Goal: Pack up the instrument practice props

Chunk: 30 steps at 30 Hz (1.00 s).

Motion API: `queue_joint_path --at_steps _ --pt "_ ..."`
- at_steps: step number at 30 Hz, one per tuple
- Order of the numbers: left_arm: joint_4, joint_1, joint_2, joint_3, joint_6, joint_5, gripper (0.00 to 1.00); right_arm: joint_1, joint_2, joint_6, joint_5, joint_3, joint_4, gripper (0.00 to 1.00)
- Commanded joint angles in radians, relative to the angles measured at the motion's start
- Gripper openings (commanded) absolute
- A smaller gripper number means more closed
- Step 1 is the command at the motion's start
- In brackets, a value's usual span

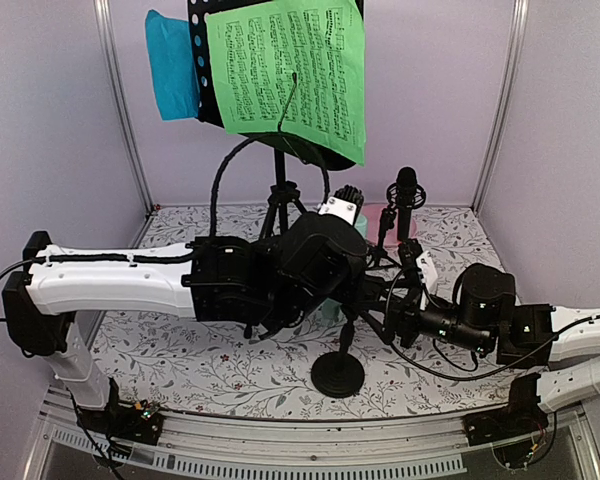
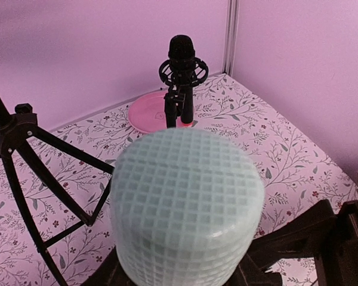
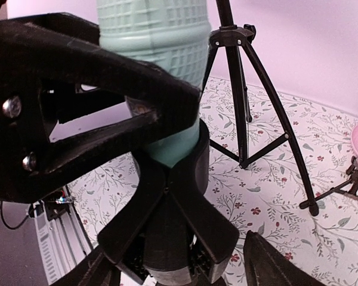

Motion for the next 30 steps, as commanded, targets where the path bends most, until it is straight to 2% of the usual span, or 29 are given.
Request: queue_joint_path --at_steps 1,6,11,19,28,30 --pt "0.086 -0.01 -0.038 -0.031 -0.012 -0.065 0.33 0.002 0.008 0.033 0.01 0.04 -0.036 0.62" --pt "0.124 -0.01 -0.049 -0.065 -0.008 -0.046 0.33 0.003 0.005 0.013 -0.013 0.04 -0.007 0.54" --pt "0.142 -0.011 -0.062 -0.094 -0.014 -0.031 0.32 0.006 -0.022 -0.051 -0.026 0.024 0.014 0.36" --pt "0.224 -0.009 -0.109 -0.166 0.008 -0.021 0.33 0.007 -0.073 -0.145 -0.082 -0.003 0.01 0.27" --pt "0.392 -0.011 -0.178 -0.248 0.101 0.025 0.33 0.007 -0.114 -0.176 -0.074 -0.056 0.004 0.07" --pt "0.448 -0.011 -0.194 -0.272 0.122 0.042 0.33 0.006 -0.121 -0.19 -0.075 -0.069 0.015 0.05"
